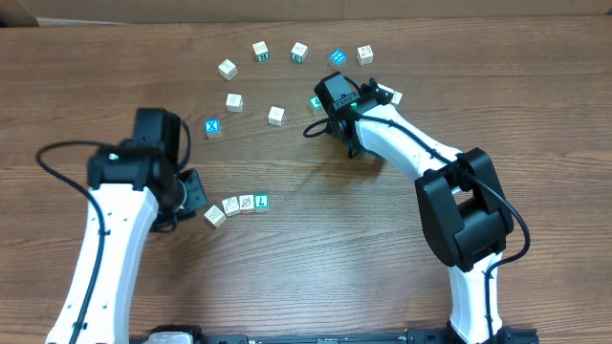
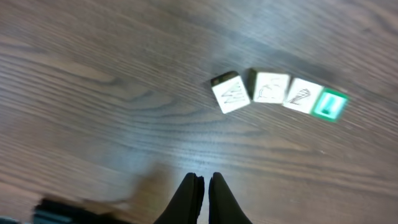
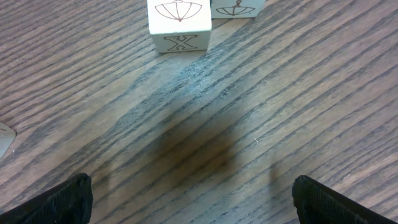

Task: Form a horizontal line
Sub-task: 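Swing the left gripper forward over the row's left end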

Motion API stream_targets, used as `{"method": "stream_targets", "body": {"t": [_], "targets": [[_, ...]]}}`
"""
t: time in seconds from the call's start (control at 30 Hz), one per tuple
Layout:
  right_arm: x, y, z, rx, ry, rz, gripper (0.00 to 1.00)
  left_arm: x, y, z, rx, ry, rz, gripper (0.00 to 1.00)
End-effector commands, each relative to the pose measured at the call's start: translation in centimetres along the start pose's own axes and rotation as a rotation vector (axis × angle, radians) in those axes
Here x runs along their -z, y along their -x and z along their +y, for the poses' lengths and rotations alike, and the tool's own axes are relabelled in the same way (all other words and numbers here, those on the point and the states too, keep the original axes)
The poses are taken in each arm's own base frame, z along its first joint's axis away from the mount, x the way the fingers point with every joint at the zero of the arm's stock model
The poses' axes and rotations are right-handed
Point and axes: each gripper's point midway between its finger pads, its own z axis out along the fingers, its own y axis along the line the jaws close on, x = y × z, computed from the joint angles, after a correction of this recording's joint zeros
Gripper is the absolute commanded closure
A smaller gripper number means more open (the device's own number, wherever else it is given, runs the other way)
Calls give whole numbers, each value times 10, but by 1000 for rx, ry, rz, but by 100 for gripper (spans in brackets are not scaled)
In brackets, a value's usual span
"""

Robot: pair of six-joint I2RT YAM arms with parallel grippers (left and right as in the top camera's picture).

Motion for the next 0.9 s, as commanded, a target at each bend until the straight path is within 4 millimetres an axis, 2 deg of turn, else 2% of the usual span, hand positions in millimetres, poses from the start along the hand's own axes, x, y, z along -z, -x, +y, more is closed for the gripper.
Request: {"method": "stream_targets", "body": {"t": [0.0,0.27,0.53,0.73,0.87], "targets": [[10,7,-1,-14,9,-23,0,-20,-7,4,50,21,13,96],[10,7,-1,-14,9,-23,0,-64,0,1,52,14,-25,96],[10,7,-1,-14,9,-23,0,-92,3,-1,38,46,22,96],[10,7,-1,-14,9,-23,0,-117,0,1,-51,78,90,96],[10,7,-1,-14,9,-23,0,-125,2,0,-50,80,96,96]]}}
